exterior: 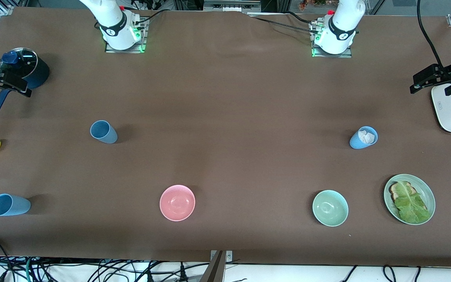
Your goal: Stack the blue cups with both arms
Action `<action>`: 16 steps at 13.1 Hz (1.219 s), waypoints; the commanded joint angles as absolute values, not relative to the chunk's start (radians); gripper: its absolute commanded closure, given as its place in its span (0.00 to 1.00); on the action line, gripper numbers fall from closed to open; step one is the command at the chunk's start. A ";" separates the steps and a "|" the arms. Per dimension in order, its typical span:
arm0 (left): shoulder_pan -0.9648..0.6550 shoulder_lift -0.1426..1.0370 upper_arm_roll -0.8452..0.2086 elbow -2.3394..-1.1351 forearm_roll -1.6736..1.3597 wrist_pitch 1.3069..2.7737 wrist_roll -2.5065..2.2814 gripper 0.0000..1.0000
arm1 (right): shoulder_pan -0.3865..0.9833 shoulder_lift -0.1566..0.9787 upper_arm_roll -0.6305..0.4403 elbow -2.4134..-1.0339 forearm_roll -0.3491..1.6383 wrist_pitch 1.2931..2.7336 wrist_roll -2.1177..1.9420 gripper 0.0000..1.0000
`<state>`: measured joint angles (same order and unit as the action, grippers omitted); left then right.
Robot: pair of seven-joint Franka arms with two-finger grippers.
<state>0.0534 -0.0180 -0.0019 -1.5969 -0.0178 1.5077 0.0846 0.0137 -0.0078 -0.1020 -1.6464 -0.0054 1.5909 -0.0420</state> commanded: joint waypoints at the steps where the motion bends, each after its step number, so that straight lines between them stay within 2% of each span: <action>1: 0.051 -0.015 -0.003 -1.583 -0.002 1.489 0.077 0.00 | 0.006 -0.014 -0.098 -1.655 0.003 1.600 -0.034 0.00; 11: 0.052 -0.009 -0.002 -1.583 -0.003 1.488 0.075 0.00 | 0.006 -0.014 -0.097 -1.654 0.002 1.601 -0.035 0.00; 16: 0.048 0.043 -0.002 -1.582 -0.032 1.493 0.072 0.00 | 0.006 -0.015 -0.097 -1.654 0.002 1.594 -0.034 0.00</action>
<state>0.0529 0.0123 -0.0013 -1.5975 -0.0196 1.5048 0.0845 0.0137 -0.0076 -0.1020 -1.6464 -0.0054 1.5919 -0.0420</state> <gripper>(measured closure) 0.000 0.000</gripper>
